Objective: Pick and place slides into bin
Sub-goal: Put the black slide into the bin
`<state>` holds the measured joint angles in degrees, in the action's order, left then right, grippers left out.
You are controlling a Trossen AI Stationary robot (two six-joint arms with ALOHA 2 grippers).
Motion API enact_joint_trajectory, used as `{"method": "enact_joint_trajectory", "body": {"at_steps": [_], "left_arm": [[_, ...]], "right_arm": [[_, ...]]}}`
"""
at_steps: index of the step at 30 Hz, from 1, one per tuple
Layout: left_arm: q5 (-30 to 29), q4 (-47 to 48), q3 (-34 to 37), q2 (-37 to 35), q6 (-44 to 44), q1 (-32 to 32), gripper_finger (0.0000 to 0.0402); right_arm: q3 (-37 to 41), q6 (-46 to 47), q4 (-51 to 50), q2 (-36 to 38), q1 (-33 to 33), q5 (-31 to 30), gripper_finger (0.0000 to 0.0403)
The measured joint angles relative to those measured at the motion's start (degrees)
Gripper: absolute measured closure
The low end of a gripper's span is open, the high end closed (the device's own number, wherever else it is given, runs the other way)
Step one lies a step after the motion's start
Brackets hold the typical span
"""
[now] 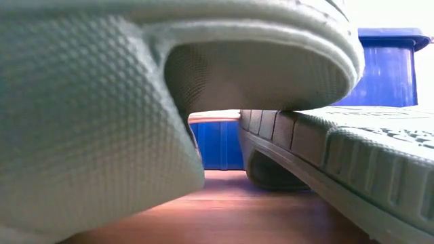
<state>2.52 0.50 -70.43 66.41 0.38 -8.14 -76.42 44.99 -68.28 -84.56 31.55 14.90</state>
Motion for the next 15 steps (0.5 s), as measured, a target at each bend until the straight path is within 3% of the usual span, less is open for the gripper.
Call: {"method": "enact_joint_trajectory", "body": {"at_steps": [15], "left_arm": [[0.0,0.0,0.0,0.0,0.0,0.0,0.0402]], "right_arm": [[1.9,2.0,3.3,-0.1,0.0,-3.5,0.0365]]}}
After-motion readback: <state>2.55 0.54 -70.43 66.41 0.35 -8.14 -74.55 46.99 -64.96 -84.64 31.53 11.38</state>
